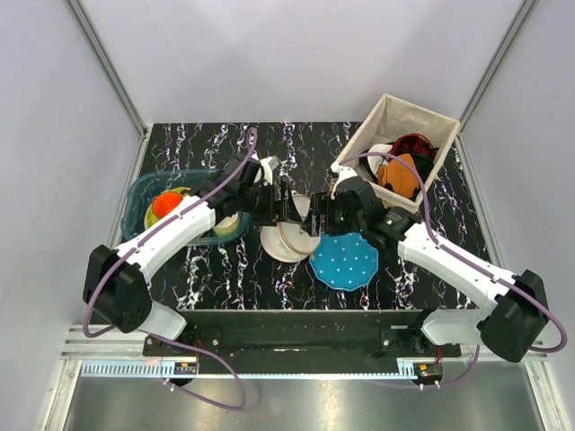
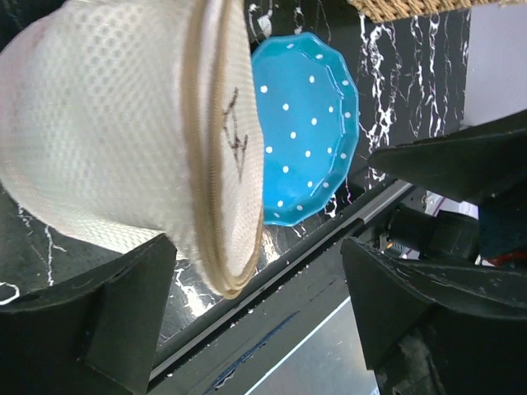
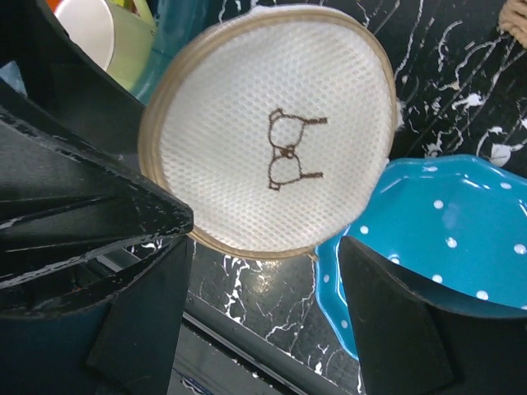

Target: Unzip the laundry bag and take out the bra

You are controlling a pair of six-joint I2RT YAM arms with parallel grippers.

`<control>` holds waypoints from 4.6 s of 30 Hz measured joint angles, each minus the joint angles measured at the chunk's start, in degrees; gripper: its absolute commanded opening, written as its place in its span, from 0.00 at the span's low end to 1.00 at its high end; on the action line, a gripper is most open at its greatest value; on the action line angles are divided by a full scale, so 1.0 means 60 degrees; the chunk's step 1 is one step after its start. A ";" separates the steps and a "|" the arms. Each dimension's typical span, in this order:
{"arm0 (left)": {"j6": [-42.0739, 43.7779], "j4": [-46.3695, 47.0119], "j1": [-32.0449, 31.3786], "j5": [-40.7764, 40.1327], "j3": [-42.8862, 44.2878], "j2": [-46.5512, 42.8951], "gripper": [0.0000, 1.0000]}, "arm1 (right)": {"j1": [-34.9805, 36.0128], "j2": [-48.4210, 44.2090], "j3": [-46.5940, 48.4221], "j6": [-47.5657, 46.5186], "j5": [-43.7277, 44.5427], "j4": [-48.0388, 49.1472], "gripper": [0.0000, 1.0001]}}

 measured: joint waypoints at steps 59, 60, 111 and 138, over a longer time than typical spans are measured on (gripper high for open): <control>-0.0845 0.2116 0.1053 0.2004 -0.1617 -0.0138 0.00 | -0.0138 0.2135 0.0674 0.1413 -0.0550 0.1585 0.70; -0.0863 0.2157 0.1045 0.2047 -0.1617 -0.0138 0.00 | -0.0142 0.2149 0.0612 0.1450 -0.0415 0.1617 0.71; -0.0452 0.0994 0.1657 0.1953 -0.2313 -0.1195 0.00 | -0.0098 -0.2350 -0.0936 0.0262 0.1716 -0.0011 0.56; -0.0426 0.0936 0.1661 0.1494 -0.2437 -0.1100 0.00 | 0.0499 0.5038 0.1377 0.0295 -0.0018 0.2448 0.81</control>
